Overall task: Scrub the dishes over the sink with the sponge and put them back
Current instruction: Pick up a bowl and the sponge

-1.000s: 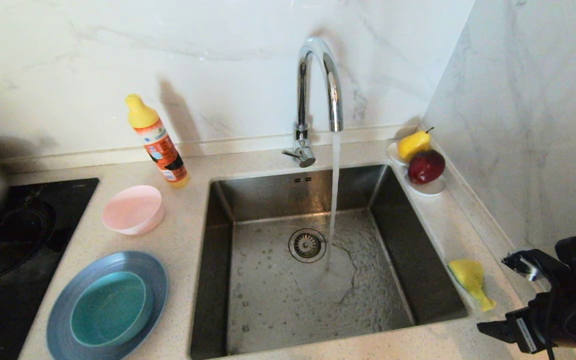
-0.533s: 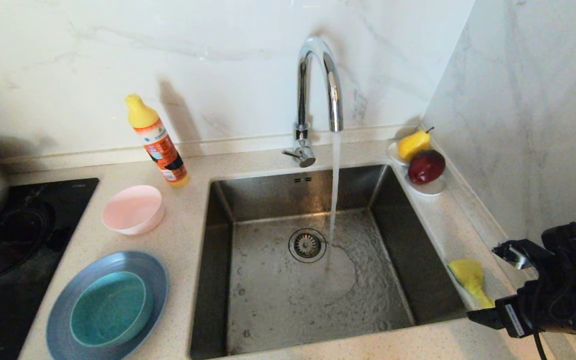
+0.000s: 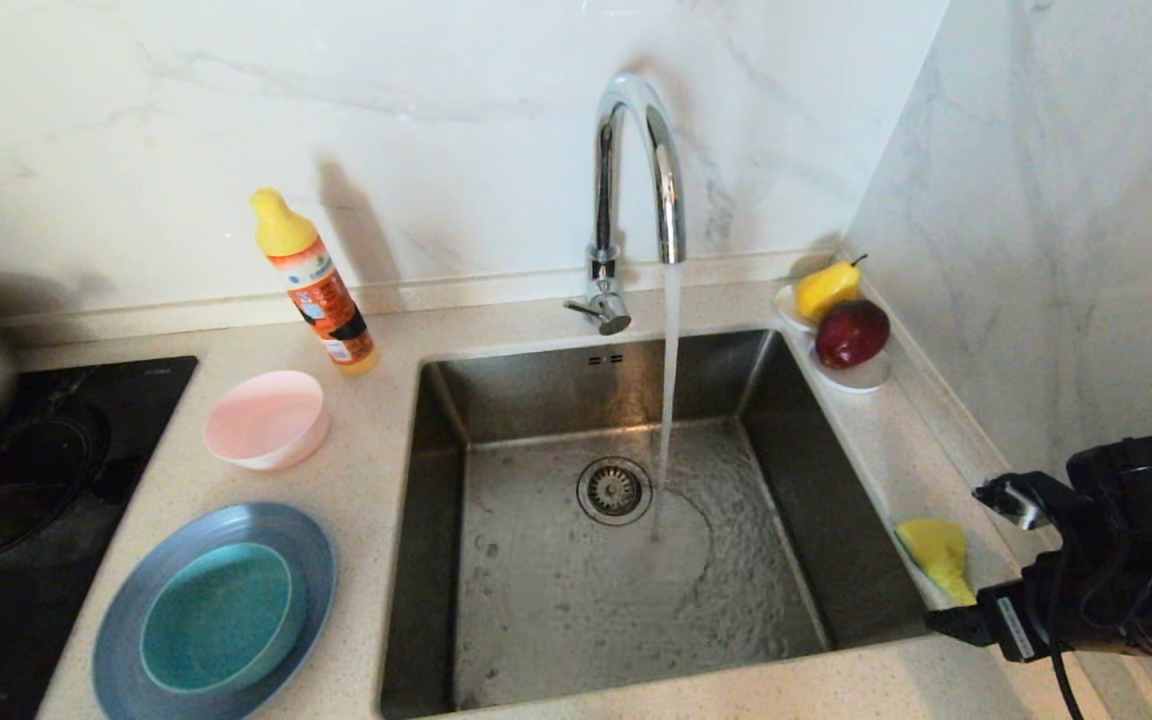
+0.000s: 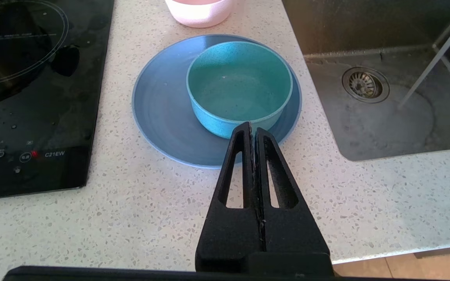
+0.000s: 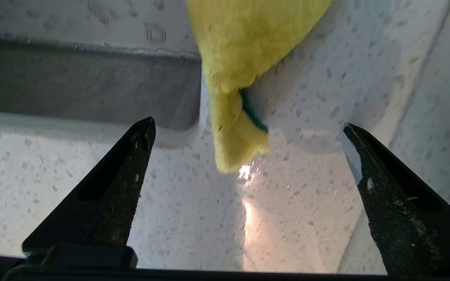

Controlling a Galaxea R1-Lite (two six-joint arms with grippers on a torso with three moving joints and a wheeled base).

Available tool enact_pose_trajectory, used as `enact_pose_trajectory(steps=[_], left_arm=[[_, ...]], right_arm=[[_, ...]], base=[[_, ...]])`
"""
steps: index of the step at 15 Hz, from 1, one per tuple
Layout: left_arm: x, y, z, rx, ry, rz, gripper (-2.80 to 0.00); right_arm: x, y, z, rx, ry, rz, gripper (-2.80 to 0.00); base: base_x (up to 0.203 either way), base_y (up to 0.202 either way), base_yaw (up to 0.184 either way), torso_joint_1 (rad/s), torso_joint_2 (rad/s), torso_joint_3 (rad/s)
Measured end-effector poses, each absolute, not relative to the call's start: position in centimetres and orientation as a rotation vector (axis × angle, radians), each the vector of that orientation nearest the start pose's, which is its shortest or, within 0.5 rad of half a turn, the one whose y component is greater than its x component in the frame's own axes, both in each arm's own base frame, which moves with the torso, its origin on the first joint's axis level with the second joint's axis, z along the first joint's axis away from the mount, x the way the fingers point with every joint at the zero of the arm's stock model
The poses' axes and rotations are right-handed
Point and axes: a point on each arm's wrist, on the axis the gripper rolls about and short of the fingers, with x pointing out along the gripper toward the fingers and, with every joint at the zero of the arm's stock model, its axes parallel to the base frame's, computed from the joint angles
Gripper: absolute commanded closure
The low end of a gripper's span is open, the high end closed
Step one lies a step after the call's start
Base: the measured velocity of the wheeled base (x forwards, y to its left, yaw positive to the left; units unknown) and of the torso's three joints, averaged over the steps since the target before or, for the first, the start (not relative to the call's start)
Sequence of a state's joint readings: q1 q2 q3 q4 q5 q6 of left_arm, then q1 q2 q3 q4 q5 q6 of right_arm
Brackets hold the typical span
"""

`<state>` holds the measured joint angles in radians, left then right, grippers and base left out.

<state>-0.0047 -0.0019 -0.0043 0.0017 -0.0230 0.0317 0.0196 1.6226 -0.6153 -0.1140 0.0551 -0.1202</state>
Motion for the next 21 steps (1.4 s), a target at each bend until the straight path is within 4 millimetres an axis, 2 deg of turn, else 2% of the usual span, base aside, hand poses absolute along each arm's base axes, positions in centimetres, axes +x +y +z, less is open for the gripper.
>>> enact_pose_trajectory(steps=[2, 3, 16, 21], left_arm=[[-2.3, 0.0, 7.6, 0.032, -0.005, -0.028, 0.00], [-2.3, 0.0, 7.6, 0.032, -0.005, -0.028, 0.00], [-2.3, 0.0, 7.6, 0.032, -0.005, -0.028, 0.00], [-2.3, 0.0, 7.7, 0.032, -0.005, -0.028, 0.00]], right_arm=[[23.8, 0.6, 11.3, -0.099, 0.884, 0.119, -2.80], [23.9, 0.6, 11.3, -0.104, 0.883, 0.111, 0.00], [24.1, 0.8, 11.1, -0.113, 0.892, 0.114, 0.00], [23.4, 1.2, 12.2, -0.118, 0.854, 0.128, 0.00]], base=[[0.000, 0.000, 0.000, 0.000, 0.00, 0.000], [0.000, 0.000, 0.000, 0.000, 0.00, 0.000], [0.000, 0.000, 0.000, 0.000, 0.00, 0.000], [0.000, 0.000, 0.000, 0.000, 0.00, 0.000]])
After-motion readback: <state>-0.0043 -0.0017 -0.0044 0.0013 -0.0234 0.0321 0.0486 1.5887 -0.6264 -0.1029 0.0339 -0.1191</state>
